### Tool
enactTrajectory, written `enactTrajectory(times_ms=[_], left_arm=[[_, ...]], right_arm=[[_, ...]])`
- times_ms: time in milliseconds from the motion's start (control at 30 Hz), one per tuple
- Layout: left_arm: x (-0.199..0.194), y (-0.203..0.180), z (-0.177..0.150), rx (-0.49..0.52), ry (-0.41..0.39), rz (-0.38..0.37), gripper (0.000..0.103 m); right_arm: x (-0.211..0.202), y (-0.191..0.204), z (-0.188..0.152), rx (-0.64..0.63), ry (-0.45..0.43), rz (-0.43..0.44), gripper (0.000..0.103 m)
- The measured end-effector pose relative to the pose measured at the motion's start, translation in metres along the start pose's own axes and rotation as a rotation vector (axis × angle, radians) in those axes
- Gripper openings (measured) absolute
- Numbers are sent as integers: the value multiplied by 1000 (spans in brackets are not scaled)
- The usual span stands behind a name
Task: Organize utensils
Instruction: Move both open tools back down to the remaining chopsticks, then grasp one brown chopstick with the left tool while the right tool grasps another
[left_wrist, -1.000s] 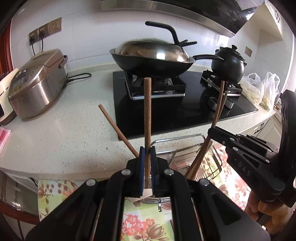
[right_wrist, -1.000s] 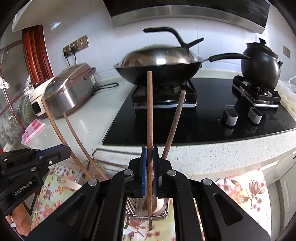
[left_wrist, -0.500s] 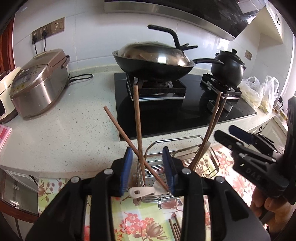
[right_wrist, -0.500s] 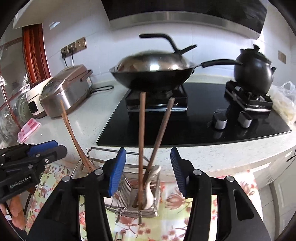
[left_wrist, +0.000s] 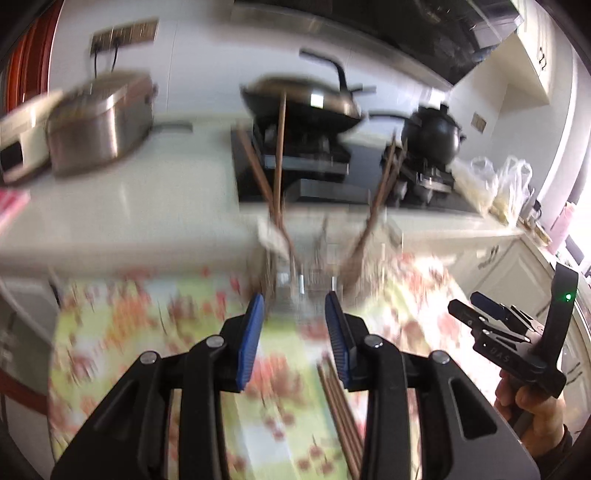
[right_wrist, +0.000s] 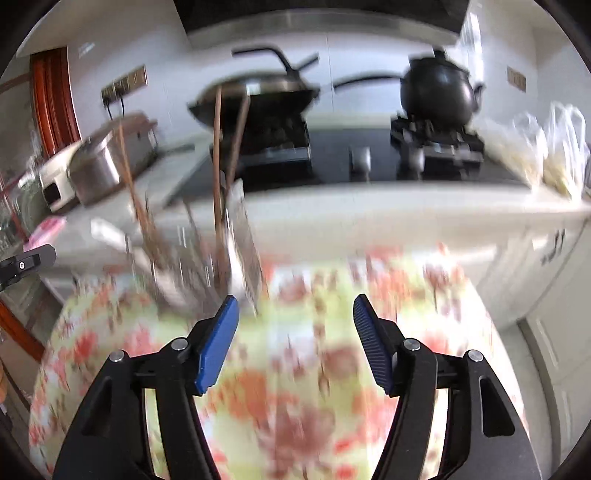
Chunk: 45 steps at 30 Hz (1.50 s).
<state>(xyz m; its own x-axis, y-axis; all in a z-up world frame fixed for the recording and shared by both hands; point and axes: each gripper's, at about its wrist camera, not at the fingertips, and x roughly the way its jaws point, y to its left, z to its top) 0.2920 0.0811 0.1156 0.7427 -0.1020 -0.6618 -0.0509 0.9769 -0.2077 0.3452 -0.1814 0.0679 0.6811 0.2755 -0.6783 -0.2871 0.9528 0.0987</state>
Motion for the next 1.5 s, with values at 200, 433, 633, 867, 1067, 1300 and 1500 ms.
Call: enactTrajectory(times_ms=[200, 433, 633, 867, 1067, 1300, 1500], left_arm=[[29, -3, -89, -48, 127, -29, 33], [62, -22, -140, -40, 218, -49, 23], [75, -38, -143, -9, 237, -49, 19], [83, -49, -141, 37, 250, 5, 18], [87, -59, -140, 133, 245, 78, 18], [79, -33, -139, 118, 252, 84, 19], [72, -7, -141, 107, 254, 119, 19]], right_arm=[[-8, -7, -67, -16, 68, -3, 66], [-14, -23, -100, 3, 107, -19, 67], [-17, -36, -104, 24, 107, -22, 67], [-18, -40, -102, 37, 104, -20, 68], [-17, -30, -102, 14, 111, -11, 70], [-8, 9, -107, -50, 142, 23, 73], [6, 59, -111, -106, 172, 57, 73]])
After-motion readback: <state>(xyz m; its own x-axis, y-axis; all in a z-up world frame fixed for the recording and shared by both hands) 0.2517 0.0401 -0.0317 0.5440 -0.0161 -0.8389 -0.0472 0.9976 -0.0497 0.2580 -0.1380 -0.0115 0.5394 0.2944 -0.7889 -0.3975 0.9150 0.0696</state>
